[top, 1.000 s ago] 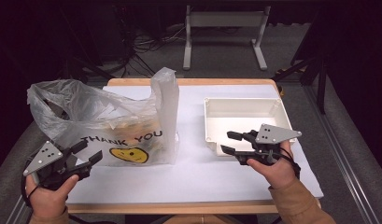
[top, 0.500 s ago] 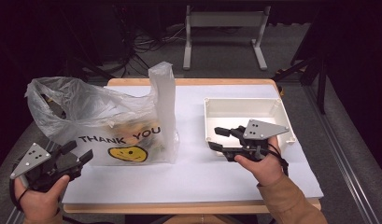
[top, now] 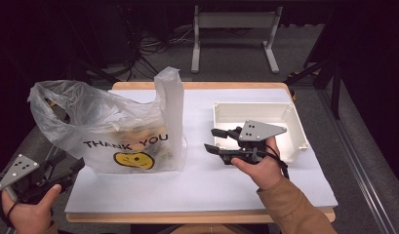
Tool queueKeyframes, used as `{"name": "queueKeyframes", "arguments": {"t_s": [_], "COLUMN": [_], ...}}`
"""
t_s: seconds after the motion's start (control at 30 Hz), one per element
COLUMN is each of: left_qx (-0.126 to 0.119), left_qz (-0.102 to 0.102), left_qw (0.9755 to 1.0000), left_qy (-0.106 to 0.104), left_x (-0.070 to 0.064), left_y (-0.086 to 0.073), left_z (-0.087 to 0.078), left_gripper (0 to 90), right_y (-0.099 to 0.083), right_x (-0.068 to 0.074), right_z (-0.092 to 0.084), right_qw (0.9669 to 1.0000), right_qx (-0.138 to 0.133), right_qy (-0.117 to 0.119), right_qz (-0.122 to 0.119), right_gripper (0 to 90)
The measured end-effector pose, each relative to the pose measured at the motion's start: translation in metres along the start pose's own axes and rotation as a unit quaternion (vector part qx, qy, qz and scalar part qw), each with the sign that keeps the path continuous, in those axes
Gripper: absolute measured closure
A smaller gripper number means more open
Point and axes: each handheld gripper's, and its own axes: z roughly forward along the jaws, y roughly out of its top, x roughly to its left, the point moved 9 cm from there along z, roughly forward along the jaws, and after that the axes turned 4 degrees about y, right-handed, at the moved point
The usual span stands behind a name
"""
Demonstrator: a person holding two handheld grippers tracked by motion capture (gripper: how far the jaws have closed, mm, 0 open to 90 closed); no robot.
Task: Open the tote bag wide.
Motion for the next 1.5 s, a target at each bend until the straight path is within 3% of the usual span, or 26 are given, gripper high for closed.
{"name": "queueKeyframes", "arguments": {"t_s": [0.07,0.3,0.43,0.6,0.83,1.17,1.3,1.4,1.47,1.5], "left_qx": [-0.004,-0.012,-0.008,-0.022,-0.026,-0.029,-0.026,-0.023,-0.020,-0.023], "left_qz": [-0.003,0.021,0.027,0.034,0.038,0.027,0.025,0.030,0.032,0.032], "left_qw": [1.0000,0.9994,0.9994,0.9989,0.9983,0.9980,0.9979,0.9977,0.9975,0.9974], "left_qy": [-0.007,-0.023,-0.020,-0.025,-0.036,-0.049,-0.053,-0.057,-0.059,-0.060], "left_x": [-0.001,-0.011,-0.011,-0.014,-0.016,-0.013,-0.012,-0.013,-0.013,-0.013], "left_y": [0.002,0.010,0.012,0.020,0.021,0.021,0.021,0.021,0.021,0.022], "left_z": [0.000,0.007,0.010,0.012,0.013,0.013,0.014,0.015,0.016,0.016], "left_gripper": [31.1,28.8,29.1,29.8,30.2,32.4,32.6,33.4,34.1,35.3], "right_y": [0.002,0.010,0.015,0.023,0.032,0.036,0.037,0.038,0.038,0.038], "right_x": [0.001,0.006,0.009,0.013,0.011,0.009,0.008,0.007,0.007,0.008], "right_z": [0.003,0.018,0.024,0.031,0.036,0.051,0.057,0.063,0.066,0.066], "right_qw": [1.0000,0.9999,0.9998,0.9994,0.9970,0.9964,0.9969,0.9981,0.9985,0.9984], "right_qx": [0.000,-0.009,-0.014,-0.027,-0.066,-0.064,-0.058,-0.047,-0.037,-0.033], "right_qy": [0.001,0.012,0.014,0.019,0.038,0.055,0.050,0.028,0.017,0.013], "right_qz": [-0.002,-0.002,-0.007,-0.010,-0.010,-0.014,-0.017,-0.028,-0.038,-0.043], "right_gripper": [49.1,48.9,49.0,49.2,49.4,49.2,49.2,51.5,56.4,64.4]}}
